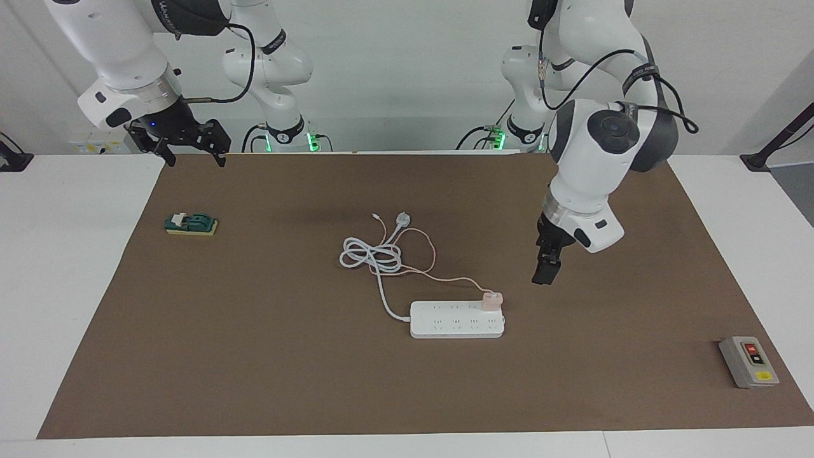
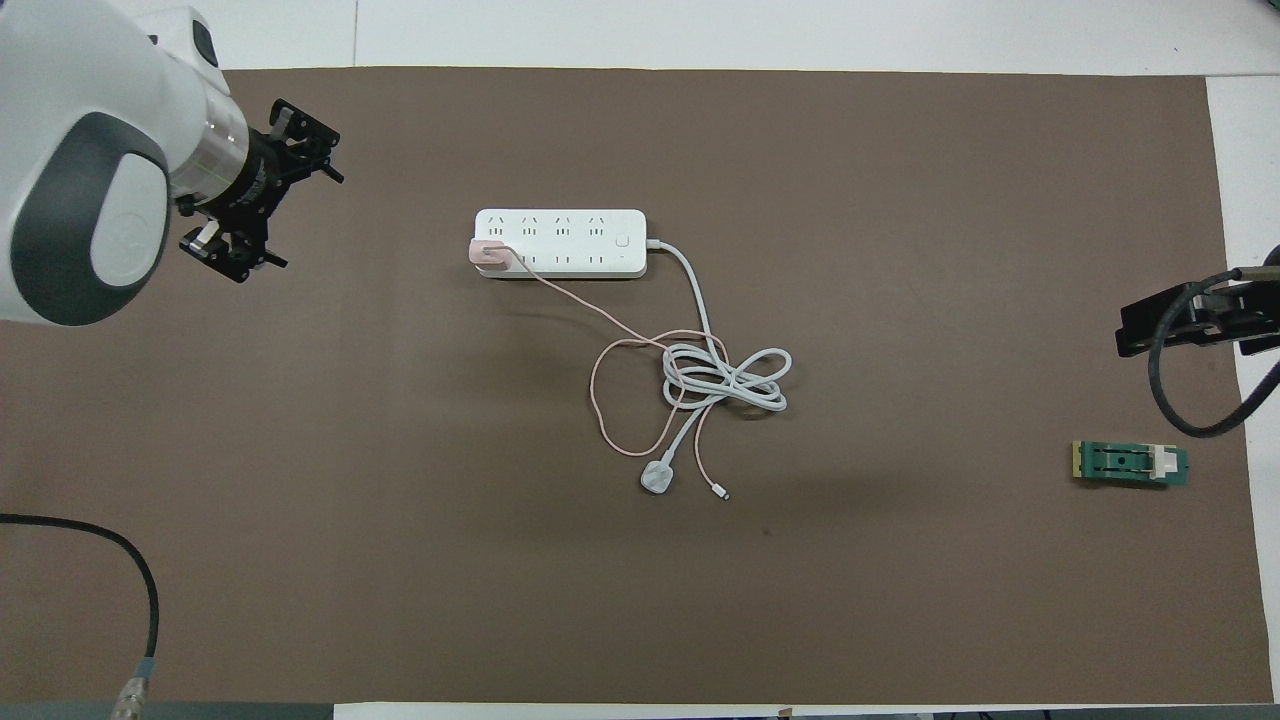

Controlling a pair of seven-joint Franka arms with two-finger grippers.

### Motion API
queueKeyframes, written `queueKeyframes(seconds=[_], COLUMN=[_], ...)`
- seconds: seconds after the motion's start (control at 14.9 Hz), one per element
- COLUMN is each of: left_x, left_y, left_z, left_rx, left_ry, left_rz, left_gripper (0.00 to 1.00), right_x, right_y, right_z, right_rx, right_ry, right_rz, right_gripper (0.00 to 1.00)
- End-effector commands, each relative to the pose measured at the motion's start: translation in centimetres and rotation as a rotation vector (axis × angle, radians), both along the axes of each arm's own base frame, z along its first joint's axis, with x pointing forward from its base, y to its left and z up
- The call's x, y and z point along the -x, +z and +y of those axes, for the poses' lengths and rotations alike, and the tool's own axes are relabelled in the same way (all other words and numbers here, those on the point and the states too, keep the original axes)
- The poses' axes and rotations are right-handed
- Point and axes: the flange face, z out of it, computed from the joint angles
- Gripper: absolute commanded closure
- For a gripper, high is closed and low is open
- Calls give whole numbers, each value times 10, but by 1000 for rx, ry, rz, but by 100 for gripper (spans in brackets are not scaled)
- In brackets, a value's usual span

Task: Plug charger into power strip
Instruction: 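Open the left gripper and withdraw it from the plugged charger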

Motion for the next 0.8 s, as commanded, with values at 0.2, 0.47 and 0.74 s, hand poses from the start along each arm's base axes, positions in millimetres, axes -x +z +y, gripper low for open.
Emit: queueKeyframes(seconds=[0.2,0.47,0.74], left_x=[14,25,52], left_y=[32,51,76], left_z=[75,125,151], left_rx=[-5,-11,-5], left_ry=[-367,-608,-730], left_rz=[7,7,23], left_gripper=[0,0,0], right_x=[5,5,5], right_y=[2,2,2], right_z=[-2,0,0], right_rx=[-16,-16,-16], right_ry=[9,11,12], right_rz=[-17,-17,-17], right_gripper=[0,0,0])
